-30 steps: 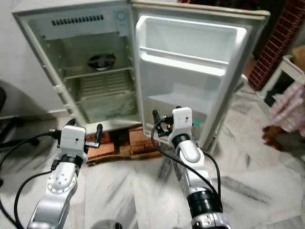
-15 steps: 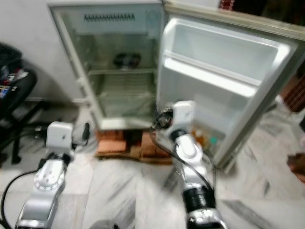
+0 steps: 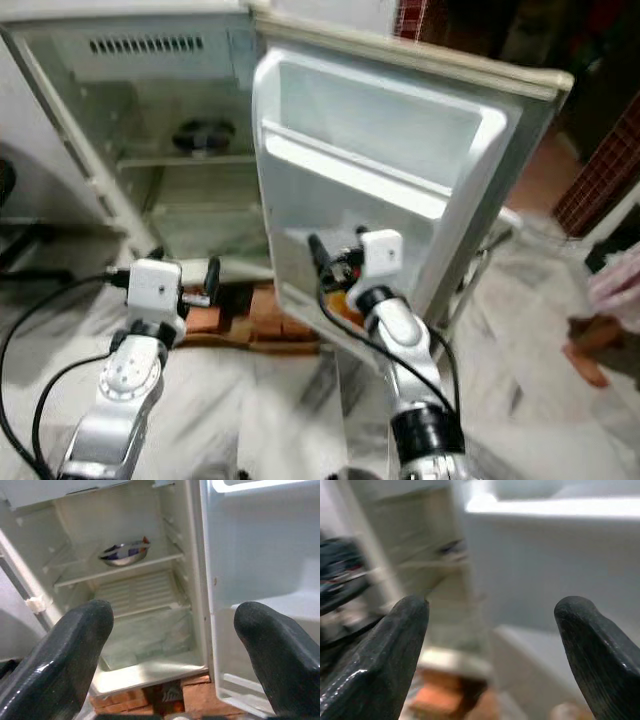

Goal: Restocking fridge

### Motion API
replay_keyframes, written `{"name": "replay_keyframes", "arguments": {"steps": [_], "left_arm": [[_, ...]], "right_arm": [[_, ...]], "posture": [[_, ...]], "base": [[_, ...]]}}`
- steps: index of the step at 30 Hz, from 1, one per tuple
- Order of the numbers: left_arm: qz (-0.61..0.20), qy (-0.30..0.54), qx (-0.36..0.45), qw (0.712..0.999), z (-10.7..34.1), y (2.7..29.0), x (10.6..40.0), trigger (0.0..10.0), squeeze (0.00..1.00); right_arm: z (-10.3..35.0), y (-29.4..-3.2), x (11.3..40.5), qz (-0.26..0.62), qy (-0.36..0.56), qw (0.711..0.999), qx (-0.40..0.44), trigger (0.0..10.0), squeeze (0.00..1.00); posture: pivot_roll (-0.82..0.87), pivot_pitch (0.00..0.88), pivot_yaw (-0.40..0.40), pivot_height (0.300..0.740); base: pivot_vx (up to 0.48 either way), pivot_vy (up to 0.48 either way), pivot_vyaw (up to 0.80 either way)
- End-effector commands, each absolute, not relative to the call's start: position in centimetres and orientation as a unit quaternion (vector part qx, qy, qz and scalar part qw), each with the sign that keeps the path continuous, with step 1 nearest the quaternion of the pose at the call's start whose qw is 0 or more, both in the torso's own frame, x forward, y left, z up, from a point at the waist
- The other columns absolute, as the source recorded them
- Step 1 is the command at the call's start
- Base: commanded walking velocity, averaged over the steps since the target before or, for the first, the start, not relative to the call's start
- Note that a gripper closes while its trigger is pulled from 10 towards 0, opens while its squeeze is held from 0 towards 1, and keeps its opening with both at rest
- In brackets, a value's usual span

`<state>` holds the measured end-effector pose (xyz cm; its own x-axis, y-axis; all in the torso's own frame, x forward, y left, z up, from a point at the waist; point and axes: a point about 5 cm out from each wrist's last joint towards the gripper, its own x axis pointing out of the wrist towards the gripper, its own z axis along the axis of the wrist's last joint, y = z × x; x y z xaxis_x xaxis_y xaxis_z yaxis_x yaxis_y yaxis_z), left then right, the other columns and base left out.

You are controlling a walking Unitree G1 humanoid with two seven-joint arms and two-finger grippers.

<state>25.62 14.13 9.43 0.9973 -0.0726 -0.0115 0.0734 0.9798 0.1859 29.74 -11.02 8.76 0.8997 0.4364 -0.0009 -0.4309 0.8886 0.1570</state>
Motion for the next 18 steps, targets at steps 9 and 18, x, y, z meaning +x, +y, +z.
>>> {"name": "replay_keyframes", "arguments": {"steps": [9, 18], "left_arm": [[-0.052, 0.007, 0.106, 0.993, 9.2, 14.0, 25.1, 10.0, 0.0], [-0.054, 0.011, 0.107, 0.993, 9.0, 14.1, 25.0, 10.0, 0.0]], "right_arm": [[6.5, -11.9, 26.8, 0.413, 0.108, 0.904, 0.017, 10.0, 0.0], [5.8, -17.2, 27.4, 0.379, 0.158, 0.91, -0.053, 10.0, 0.0]], "posture": [[0.0, 0.038, 0.021, 0.74], [-0.01, 0.042, 0.023, 0.74]], "base": [[0.0, 0.0, 0.0], [0.0, -0.414, 0.0]]}}
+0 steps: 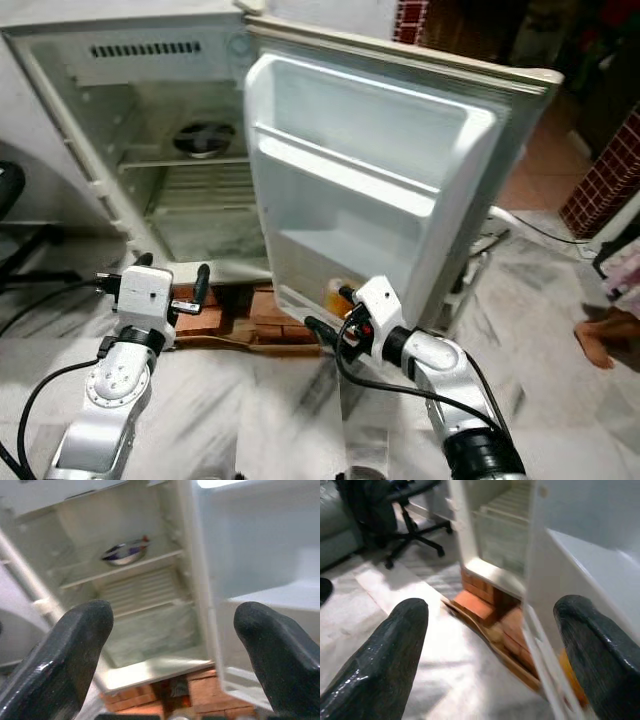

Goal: Restocking fridge

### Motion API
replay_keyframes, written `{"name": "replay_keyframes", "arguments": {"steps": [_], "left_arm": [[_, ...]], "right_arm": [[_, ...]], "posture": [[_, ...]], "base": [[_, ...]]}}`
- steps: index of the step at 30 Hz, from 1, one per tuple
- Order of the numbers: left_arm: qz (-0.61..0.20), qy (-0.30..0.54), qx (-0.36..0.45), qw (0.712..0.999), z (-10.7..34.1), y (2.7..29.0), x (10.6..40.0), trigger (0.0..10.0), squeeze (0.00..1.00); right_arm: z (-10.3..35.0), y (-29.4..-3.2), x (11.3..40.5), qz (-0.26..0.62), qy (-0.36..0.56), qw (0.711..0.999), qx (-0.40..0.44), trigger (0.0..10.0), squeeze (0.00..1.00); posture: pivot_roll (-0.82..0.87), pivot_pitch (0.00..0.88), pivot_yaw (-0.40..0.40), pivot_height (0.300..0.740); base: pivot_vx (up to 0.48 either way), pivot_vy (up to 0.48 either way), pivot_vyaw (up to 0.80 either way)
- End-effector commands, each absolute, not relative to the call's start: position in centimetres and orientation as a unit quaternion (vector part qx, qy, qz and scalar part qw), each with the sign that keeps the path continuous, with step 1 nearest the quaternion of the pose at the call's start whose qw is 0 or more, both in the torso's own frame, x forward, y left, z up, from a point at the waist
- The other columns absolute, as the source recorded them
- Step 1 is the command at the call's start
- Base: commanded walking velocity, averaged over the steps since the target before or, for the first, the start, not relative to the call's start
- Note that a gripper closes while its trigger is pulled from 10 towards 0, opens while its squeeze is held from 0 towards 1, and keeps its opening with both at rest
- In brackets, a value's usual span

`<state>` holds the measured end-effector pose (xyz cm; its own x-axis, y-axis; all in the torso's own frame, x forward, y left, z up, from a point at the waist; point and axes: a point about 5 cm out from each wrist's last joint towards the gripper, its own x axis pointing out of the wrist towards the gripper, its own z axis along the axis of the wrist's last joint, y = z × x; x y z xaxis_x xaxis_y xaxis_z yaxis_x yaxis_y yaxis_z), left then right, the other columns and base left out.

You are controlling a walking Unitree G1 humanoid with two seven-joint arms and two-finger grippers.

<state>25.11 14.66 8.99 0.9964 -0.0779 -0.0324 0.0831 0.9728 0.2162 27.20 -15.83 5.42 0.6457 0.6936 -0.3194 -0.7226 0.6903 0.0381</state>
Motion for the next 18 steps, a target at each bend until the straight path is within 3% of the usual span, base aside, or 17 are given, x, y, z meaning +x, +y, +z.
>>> {"name": "replay_keyframes", "arguments": {"steps": [1, 7, 11, 18], "left_arm": [[-0.055, 0.012, 0.107, 0.993, 8.9, 14.0, 25.0, 10.0, 0.0], [-0.064, 0.012, 0.109, 0.992, 9.0, 13.6, 25.0, 10.0, 0.0], [-0.063, 0.014, 0.11, 0.992, 9.0, 13.7, 24.9, 10.0, 0.0], [-0.005, 0.04, 0.108, 0.993, 7.8, 15.1, 24.1, 10.0, 0.0]], "right_arm": [[5.8, -17.4, 27.3, 0.384, 0.16, 0.908, -0.058, 10.0, 0.0], [5.6, -17.4, 26.5, 0.443, 0.17, 0.876, -0.087, 10.0, 0.0], [5.1, -17.8, 26.6, 0.439, 0.18, 0.87, -0.131, 10.0, 0.0], [8.0, -18.2, 30.3, 0.3, 0.077, 0.941, -0.136, 10.0, 0.0]], "posture": [[-0.01, 0.042, 0.023, 0.74], [-0.01, 0.044, 0.03, 0.74], [-0.01, 0.044, 0.031, 0.74], [-0.01, 0.046, 0.031, 0.74]], "base": [[0.0, -0.48, 0.0], [0.0, -0.48, 0.0], [0.0, -0.39, 0.0], [0.0, 0.0, 0.0]]}}
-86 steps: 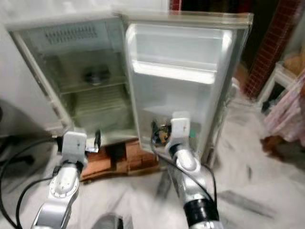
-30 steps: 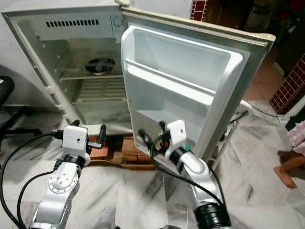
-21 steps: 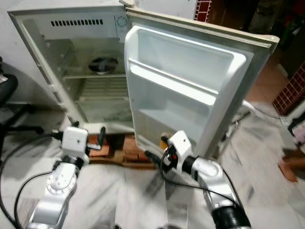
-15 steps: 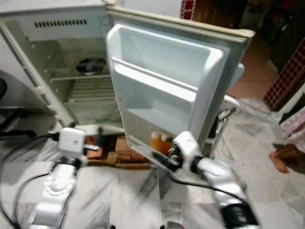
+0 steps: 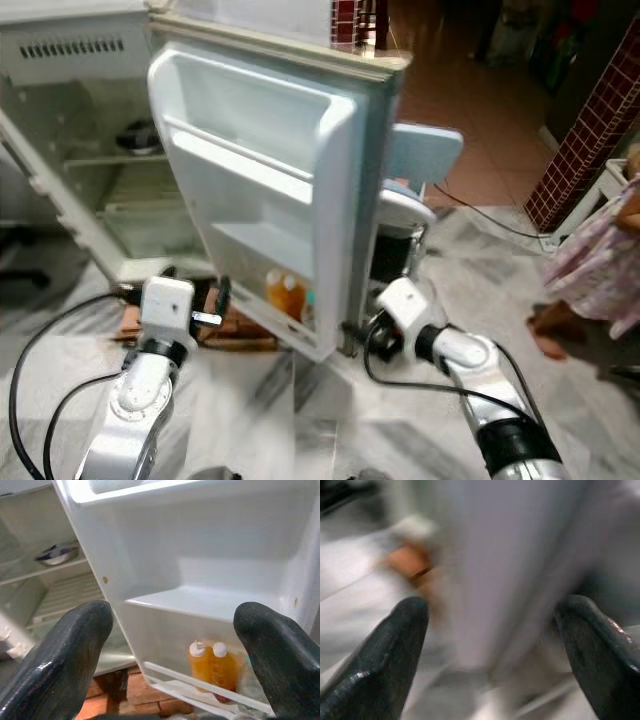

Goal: Restocking fridge

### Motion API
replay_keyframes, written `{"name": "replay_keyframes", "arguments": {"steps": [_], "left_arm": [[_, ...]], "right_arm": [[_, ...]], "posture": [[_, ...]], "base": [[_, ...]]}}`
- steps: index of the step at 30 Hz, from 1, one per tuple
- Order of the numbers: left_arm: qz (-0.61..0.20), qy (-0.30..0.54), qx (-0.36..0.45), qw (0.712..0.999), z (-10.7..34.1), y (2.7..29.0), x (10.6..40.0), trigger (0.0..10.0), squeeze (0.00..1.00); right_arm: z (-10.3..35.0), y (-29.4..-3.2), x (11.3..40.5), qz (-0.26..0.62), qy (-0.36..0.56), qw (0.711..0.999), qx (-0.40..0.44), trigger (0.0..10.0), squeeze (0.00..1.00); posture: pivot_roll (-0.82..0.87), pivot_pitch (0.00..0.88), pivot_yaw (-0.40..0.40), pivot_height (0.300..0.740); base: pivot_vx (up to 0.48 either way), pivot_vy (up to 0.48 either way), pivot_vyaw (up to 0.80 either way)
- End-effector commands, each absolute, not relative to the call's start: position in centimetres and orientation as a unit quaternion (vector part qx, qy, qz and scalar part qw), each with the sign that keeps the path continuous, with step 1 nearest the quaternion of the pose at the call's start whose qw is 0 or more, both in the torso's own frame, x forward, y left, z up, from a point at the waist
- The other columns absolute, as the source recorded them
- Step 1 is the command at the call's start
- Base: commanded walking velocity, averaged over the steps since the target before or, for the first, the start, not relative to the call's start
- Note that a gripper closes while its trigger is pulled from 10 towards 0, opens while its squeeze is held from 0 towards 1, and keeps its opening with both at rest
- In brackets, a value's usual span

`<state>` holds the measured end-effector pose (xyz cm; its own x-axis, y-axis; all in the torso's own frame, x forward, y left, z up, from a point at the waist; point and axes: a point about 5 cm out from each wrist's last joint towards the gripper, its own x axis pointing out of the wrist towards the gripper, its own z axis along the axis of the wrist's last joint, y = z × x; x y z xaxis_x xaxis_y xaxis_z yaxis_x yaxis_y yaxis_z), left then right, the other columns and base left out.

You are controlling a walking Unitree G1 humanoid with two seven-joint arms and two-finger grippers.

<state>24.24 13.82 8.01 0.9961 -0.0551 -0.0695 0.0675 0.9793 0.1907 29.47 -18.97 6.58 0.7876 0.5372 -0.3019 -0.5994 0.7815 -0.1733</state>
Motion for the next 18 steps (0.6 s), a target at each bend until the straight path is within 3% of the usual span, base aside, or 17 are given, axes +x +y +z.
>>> {"name": "replay_keyframes", "arguments": {"steps": [1, 4, 8, 18], "left_arm": [[0.006, 0.046, 0.103, 0.994, 7.6, 15.5, 23.8, 10.0, 0.0], [0.015, 0.057, 0.104, 0.993, 7.3, 16.0, 23.7, 10.0, 0.0], [0.026, 0.067, 0.103, 0.992, 7.2, 16.3, 23.7, 10.0, 0.0], [0.05, 0.148, 0.101, 0.983, 5.0, 17.1, 22.9, 10.0, 0.0]], "right_arm": [[8.8, -18.1, 31.0, 0.261, 0.051, 0.956, -0.122, 10.0, 0.0], [9.8, -17.7, 31.9, 0.186, 0.016, 0.974, -0.131, 10.0, 0.0], [10.3, -17.0, 32.2, 0.157, 0.003, 0.98, -0.121, 10.0, 0.0], [12.7, -12.0, 34.2, 0.11, -0.035, 0.993, -0.026, 10.0, 0.0]], "posture": [[-0.01, 0.044, 0.029, 0.74], [0.0, 0.041, 0.026, 0.74], [0.0, 0.041, 0.026, 0.74], [0.0, 0.039, 0.03, 0.74]], "base": [[0.0, 0.0, 0.59], [0.0, 0.0, 0.79], [0.0, 0.0, 0.8], [0.0, 0.0, 0.0]]}}
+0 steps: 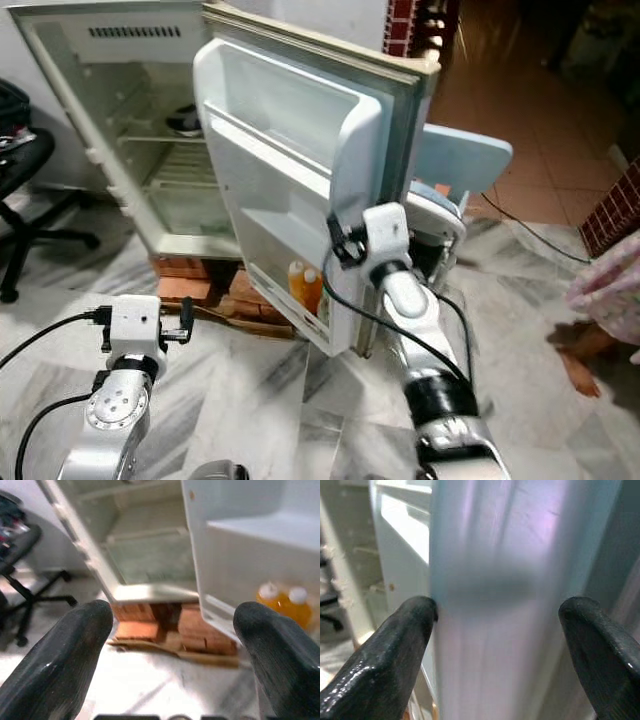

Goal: Restocking fridge

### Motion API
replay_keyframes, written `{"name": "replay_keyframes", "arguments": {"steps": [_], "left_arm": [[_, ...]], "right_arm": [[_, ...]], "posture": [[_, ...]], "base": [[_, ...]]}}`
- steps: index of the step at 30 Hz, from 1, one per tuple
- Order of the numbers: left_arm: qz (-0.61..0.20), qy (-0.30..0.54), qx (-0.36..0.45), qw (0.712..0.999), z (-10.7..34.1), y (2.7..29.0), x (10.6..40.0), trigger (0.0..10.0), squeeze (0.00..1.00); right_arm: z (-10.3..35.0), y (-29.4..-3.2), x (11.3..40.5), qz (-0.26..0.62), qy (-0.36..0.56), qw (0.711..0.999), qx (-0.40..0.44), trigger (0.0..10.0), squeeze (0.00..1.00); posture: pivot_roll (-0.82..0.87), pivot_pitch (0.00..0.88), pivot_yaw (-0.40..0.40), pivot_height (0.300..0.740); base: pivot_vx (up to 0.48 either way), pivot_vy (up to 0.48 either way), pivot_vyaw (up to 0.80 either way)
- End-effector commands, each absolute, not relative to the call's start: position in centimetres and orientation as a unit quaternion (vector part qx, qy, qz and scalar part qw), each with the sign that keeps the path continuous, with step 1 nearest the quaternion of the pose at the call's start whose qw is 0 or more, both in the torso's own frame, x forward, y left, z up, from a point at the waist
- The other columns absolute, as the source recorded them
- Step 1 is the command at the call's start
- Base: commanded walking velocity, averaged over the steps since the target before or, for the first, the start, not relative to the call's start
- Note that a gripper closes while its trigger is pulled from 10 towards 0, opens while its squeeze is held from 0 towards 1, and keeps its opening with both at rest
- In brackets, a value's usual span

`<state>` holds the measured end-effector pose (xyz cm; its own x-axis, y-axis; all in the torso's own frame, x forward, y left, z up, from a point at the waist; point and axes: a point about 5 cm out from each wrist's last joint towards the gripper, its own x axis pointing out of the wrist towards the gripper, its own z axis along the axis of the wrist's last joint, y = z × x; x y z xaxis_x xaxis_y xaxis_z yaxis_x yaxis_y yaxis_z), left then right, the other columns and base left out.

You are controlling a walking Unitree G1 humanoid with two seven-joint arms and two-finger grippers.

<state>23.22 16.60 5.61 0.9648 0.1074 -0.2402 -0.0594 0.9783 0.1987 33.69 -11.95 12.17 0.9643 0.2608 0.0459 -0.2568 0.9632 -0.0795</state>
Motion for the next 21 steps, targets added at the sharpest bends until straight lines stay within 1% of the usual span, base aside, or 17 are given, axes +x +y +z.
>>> {"name": "replay_keyframes", "arguments": {"steps": [1, 3, 4, 5, 6, 8, 10, 11, 12, 13, 17, 19, 21], "left_arm": [[0.05, 0.148, 0.101, 0.983, 5.0, 17.1, 22.9, 10.0, 0.0], [0.046, 0.154, 0.103, 0.982, 4.8, 16.9, 22.9, 10.0, 0.0], [0.044, 0.155, 0.105, 0.981, 4.8, 16.8, 22.9, 10.0, 0.0], [0.04, 0.157, 0.104, 0.981, 4.8, 16.6, 23.0, 10.0, 0.0], [0.04, 0.157, 0.104, 0.981, 4.8, 16.6, 23.0, 10.0, 0.0], [0.035, 0.157, 0.102, 0.982, 4.8, 16.3, 23.1, 10.0, 0.0], [0.033, 0.158, 0.102, 0.982, 4.8, 16.1, 23.1, 10.0, 0.0], [0.032, 0.159, 0.102, 0.981, 4.8, 16.0, 23.1, 10.0, 0.0], [0.031, 0.16, 0.102, 0.981, 4.8, 16.0, 23.0, 10.0, 0.0], [0.031, 0.16, 0.102, 0.981, 4.8, 16.0, 23.0, 10.0, 0.0], [0.03, 0.162, 0.102, 0.981, 4.7, 16.1, 23.0, 10.0, 0.0], [0.029, 0.163, 0.103, 0.981, 4.7, 16.1, 22.9, 10.0, 0.0], [0.026, 0.165, 0.104, 0.98, 4.7, 16.1, 22.9, 10.0, 0.0]], "right_arm": [[12.7, -12.0, 34.2, 0.11, -0.035, 0.993, -0.026, 10.0, 0.0], [13.2, -11.5, 34.4, 0.11, -0.033, 0.993, -0.011, 10.0, 0.0], [13.6, -11.0, 34.6, 0.116, -0.031, 0.993, 0.012, 10.0, 0.0], [14.2, -9.7, 34.5, 0.158, -0.025, 0.985, 0.06, 10.0, 0.0], [14.2, -9.7, 34.5, 0.158, -0.025, 0.985, 0.06, 10.0, 0.0], [14.9, -7.7, 33.5, 0.25, -0.028, 0.963, 0.1, 10.0, 0.0], [15.5, -6.4, 32.3, 0.322, -0.037, 0.937, 0.132, 10.0, 0.0], [15.8, -5.9, 31.2, 0.367, -0.04, 0.917, 0.149, 10.0, 0.0], [15.9, -5.6, 30.5, 0.395, -0.042, 0.904, 0.158, 10.0, 0.0], [16.1, -5.4, 29.0, 0.45, -0.035, 0.872, 0.188, 10.0, 0.0], [15.4, -6.4, 27.5, 0.503, -0.006, 0.843, 0.19, 10.0, 0.0], [14.3, -7.6, 26.7, 0.529, 0.022, 0.831, 0.17, 10.0, 0.0], [13.1, -8.9, 25.7, 0.565, 0.059, 0.811, 0.139, 10.0, 0.0]], "posture": [[0.0, 0.039, 0.03, 0.74], [0.01, 0.037, 0.027, 0.74], [0.01, 0.037, 0.027, 0.74], [0.01, 0.036, 0.026, 0.74], [0.01, 0.036, 0.026, 0.74], [0.01, 0.035, 0.025, 0.74], [0.0, 0.035, 0.025, 0.74], [0.0, 0.036, 0.024, 0.74], [0.0, 0.036, 0.024, 0.74], [0.0, 0.037, 0.024, 0.74], [0.0, 0.04, 0.026, 0.74], [0.0, 0.042, 0.029, 0.74], [-0.01, 0.044, 0.03, 0.74]], "base": [[0.0, 0.0, 0.0], [0.0, 0.0, 0.0], [0.0, 0.0, 0.0], [0.0, 0.0, 0.0], [0.0, 0.0, 0.0], [0.0, 0.0, 0.0], [0.0, 0.0, 0.0], [0.0, 0.0, 0.0], [0.0, 0.0, 0.0], [0.0, 0.0, 0.0], [0.0, 0.0, 0.0], [0.0, 0.0, 0.0], [0.0, 0.0, 0.0]]}}
